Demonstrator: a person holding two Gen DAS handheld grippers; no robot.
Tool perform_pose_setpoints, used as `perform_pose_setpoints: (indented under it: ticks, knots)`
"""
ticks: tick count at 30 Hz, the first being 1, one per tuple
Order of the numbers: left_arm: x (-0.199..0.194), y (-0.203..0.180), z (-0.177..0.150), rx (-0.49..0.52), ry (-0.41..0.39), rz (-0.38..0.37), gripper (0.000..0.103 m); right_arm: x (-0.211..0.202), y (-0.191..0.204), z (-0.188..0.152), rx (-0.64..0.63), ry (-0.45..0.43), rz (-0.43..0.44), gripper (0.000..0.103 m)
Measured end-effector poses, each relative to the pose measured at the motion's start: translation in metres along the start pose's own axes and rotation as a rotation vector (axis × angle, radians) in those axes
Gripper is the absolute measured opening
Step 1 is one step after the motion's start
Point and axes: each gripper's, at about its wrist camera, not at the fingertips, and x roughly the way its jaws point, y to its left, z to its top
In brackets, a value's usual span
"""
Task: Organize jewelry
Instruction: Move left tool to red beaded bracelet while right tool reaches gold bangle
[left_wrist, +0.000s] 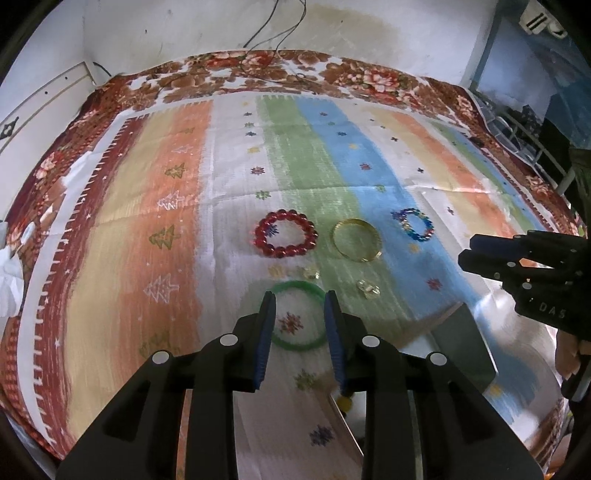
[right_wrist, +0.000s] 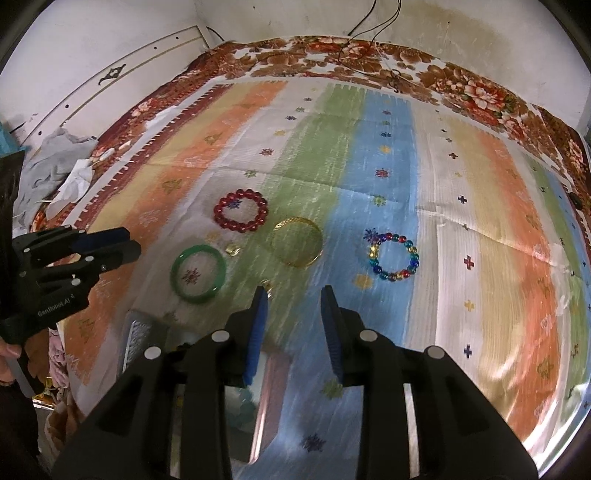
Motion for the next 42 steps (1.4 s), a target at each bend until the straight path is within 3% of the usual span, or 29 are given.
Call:
perform_pose_setpoints:
  ticks: [27,42]
  knots:
    - [0.103,0.029,0.039,0.036,0.126,0.021,0.029,0.115,-0.031,0.045,-0.011,0.133,0.027,0.034]
    - [0.133,0.027,0.049,0.067,0.135,0.034,0.034,0.146,-0.03,0.048,-0.032,0.167,0.035,0.038]
